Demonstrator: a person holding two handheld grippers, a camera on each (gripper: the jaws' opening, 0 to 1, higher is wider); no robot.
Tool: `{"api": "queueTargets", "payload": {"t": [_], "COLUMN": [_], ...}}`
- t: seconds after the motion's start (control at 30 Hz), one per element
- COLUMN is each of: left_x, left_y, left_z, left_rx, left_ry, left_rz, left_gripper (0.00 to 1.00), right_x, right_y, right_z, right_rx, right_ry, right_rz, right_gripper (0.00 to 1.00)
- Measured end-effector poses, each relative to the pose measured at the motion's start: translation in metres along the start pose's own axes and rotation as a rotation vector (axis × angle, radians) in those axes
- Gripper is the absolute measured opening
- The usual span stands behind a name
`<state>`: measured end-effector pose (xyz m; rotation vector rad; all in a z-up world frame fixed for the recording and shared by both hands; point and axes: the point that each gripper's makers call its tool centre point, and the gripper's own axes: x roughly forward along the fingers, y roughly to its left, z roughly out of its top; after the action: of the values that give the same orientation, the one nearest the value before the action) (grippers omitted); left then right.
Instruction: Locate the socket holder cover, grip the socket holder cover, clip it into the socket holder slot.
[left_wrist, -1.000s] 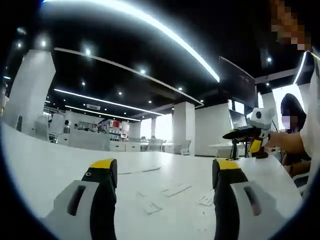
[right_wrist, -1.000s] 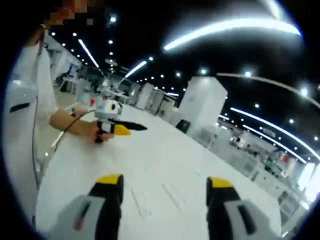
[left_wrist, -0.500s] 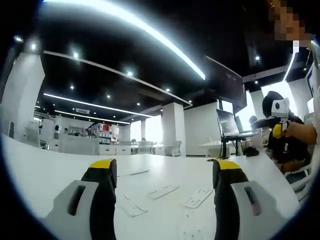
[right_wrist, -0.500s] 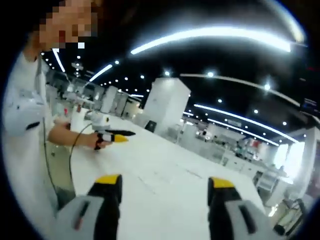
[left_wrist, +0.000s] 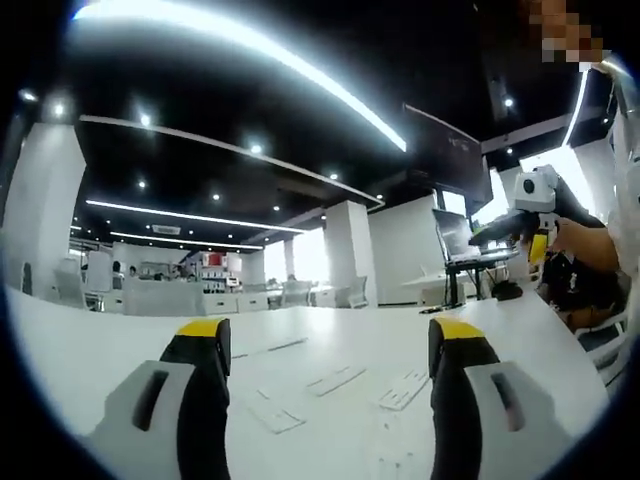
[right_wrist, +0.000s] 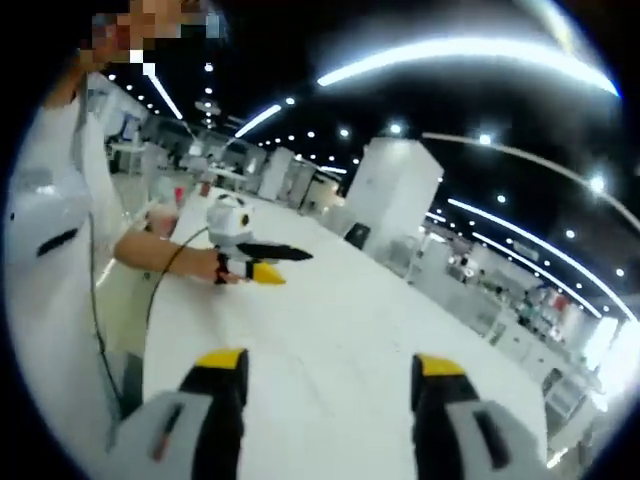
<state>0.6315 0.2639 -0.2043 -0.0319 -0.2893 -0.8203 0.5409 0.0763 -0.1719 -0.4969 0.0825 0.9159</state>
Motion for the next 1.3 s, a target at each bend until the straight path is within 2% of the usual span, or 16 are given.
{"api": "queueTargets", "payload": {"t": [0.07,0.17,0.3,0.47,0.7,0.87,1.1,1.3], "left_x": [0.000,-0.001,-0.001,-0.002,-0.002,-0.002,-0.002,0.001], "left_y": [0.001,0.002,0.003,0.004,0.001,0.000,-0.002,-0.007], "left_z": [0.001,0.002,0.000,0.001,-0.003,-0.006,-0.011,-0.016], "left_rx": [0.009,0.017,0.019,0.023,0.020,0.025,0.050,0.067], "left_ry": [-0.002,-0.001,0.005,0.001,0.014,0.027,0.043,0.062], "left_rz": [0.004,0.010,0.008,0.012,0.003,0.003,0.006,-0.005], "left_gripper": [0.81,0.82,0.82,0.82,0.82,0.82,0.82,0.83], "right_x": [0.019,0.053,0.088,0.111,0.122,0.127,0.132,0.130], "right_y": [-0.005,-0.014,-0.005,-0.001,0.001,0.000,0.006,0.012], "right_z": [0.006,0.001,-0.019,-0.045,-0.062,-0.078,-0.101,-0.123], "right_rx": [-0.026,-0.077,-0.027,-0.017,0.001,0.007,-0.010,-0.025], "right_ry": [0.015,0.054,0.097,0.160,0.182,0.221,0.317,0.465], "right_rz": [0.049,0.101,0.229,0.288,0.325,0.342,0.418,0.513], "right_gripper": [0.65,0.63,0.59,0.59,0.56,0.54,0.47,0.46]}}
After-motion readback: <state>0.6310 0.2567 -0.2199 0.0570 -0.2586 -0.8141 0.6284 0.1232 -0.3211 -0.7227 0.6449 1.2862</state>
